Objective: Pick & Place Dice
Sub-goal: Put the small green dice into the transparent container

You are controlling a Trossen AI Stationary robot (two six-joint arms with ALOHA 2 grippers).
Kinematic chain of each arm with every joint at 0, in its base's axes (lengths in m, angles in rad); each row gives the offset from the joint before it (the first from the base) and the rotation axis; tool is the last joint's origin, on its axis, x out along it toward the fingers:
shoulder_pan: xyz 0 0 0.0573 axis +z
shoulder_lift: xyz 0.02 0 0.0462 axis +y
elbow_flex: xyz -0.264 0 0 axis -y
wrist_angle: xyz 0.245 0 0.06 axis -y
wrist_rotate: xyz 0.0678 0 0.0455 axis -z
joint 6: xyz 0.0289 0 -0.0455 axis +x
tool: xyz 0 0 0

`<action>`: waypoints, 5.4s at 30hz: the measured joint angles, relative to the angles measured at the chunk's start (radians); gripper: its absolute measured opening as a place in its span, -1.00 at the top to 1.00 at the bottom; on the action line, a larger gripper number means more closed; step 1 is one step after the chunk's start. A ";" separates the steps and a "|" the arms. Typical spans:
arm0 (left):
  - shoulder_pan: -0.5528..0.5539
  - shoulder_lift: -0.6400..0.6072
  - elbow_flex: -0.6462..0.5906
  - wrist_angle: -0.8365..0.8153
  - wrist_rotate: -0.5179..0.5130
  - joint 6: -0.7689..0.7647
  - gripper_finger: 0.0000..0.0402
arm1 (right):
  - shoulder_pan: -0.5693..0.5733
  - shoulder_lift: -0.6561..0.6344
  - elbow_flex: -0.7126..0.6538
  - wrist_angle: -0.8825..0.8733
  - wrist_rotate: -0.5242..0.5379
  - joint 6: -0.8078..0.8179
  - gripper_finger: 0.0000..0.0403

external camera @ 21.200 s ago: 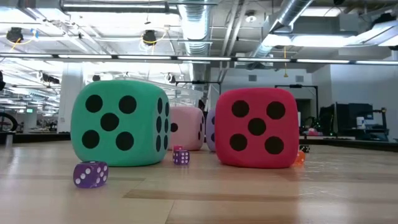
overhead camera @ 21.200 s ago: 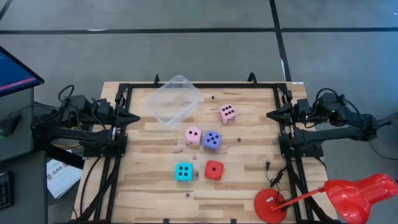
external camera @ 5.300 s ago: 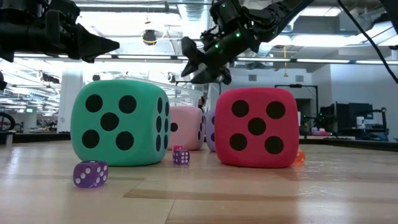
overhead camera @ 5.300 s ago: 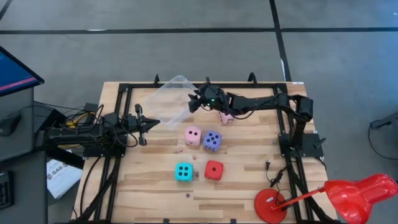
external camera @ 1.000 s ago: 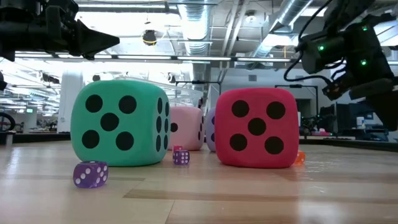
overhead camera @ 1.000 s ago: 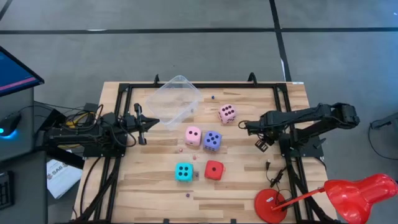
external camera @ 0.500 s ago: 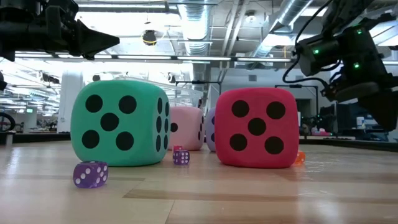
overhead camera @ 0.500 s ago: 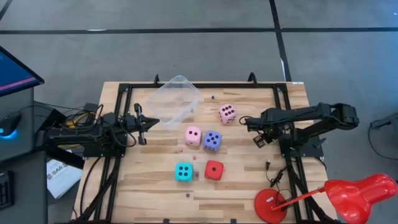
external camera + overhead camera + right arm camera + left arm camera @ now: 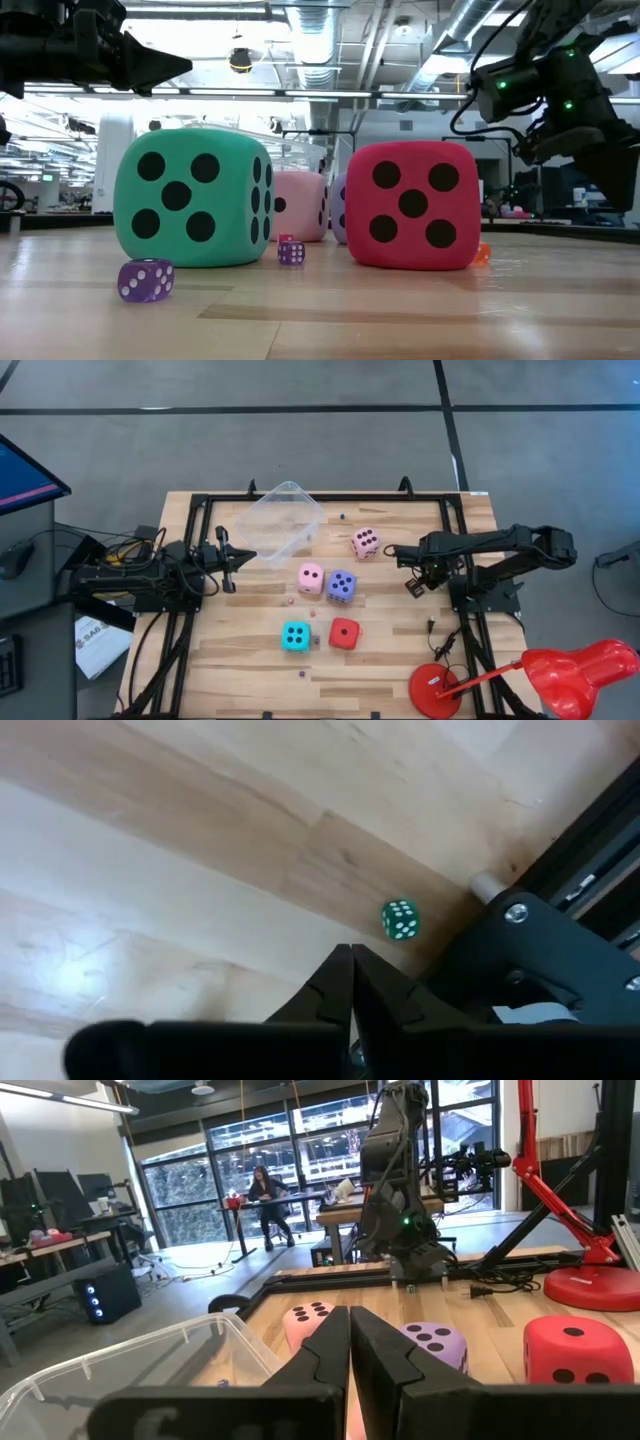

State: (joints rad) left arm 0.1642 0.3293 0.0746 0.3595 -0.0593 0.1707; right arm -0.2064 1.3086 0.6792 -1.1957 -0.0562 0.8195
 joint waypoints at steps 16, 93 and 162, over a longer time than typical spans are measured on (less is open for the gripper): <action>0.000 0.000 0.000 0.000 0.000 -0.003 0.99 | 0.004 0.292 0.017 -0.011 -0.009 -0.035 1.00; 0.000 0.000 0.000 -0.030 0.000 -0.030 0.99 | 0.099 0.401 0.001 0.050 0.127 0.381 1.00; 0.000 0.000 0.000 -0.028 0.000 -0.030 0.99 | -0.361 0.135 0.050 -0.035 0.205 -0.076 1.00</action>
State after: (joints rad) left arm 0.1640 0.3293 0.0746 0.3320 -0.0591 0.1406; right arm -0.5678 1.4439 0.7292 -1.2308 0.1486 0.7434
